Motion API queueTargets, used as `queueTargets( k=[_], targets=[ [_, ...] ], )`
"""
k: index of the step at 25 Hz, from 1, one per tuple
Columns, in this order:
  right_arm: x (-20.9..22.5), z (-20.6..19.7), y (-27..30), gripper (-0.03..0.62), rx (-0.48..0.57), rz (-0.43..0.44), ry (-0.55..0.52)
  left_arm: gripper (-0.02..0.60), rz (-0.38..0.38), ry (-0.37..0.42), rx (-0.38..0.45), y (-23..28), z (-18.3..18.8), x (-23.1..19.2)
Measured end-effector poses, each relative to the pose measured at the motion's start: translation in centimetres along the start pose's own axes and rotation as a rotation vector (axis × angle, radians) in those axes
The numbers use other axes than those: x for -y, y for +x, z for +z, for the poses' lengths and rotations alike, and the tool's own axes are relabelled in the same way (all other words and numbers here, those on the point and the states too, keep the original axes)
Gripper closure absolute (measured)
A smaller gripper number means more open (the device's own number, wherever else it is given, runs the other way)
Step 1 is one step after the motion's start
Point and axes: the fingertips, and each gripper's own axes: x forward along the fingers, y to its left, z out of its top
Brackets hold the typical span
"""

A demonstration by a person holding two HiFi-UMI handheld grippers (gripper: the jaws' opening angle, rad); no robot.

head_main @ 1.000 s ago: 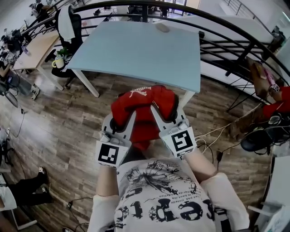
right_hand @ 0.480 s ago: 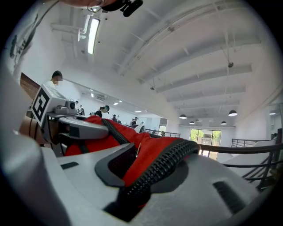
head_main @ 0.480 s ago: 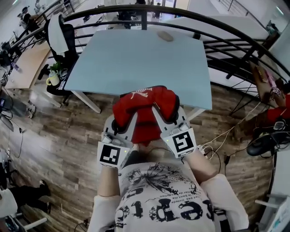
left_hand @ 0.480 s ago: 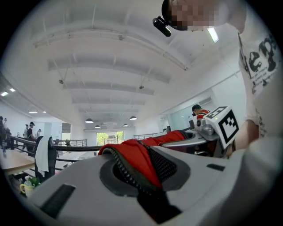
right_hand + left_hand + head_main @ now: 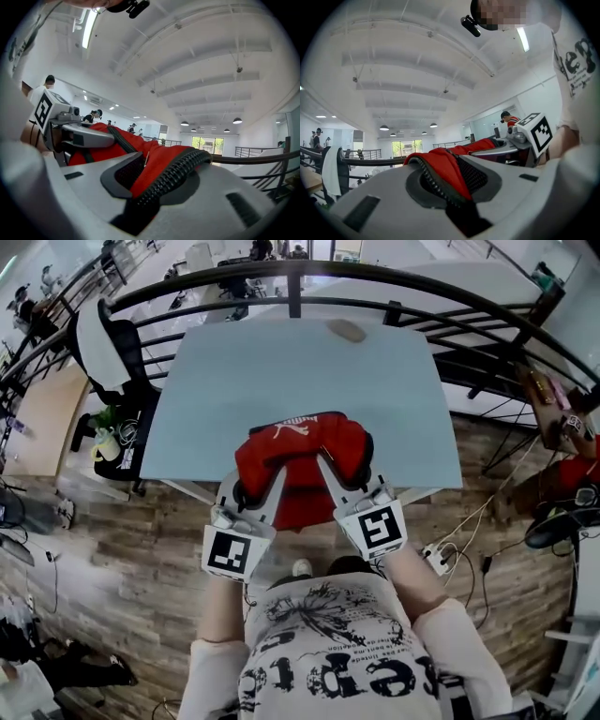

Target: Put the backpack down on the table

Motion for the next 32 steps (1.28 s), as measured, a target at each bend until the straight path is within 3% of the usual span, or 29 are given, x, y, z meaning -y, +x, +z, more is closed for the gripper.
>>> queueTargets(
  k=[9, 25, 32],
  targets=[
    [4.3, -1.5, 9.3, 0.500, -0.030, -0.002, -0.023, 0.508, -0.008, -0.037, 0.005, 7.0, -2.3, -7.5],
    [21.7, -5.0, 25.2, 0.500, -0.039, -0.031, -0.034, 0.508, -0.021, -0.044, 0.035, 28.8, -4.0, -18.2],
    [26.1, -6.9, 30.7, 0.500, -0.065, -0.077, -0.022, 0.508, -0.045, -0.054, 0.050, 35.2, -5.2, -22.2]
  ],
)
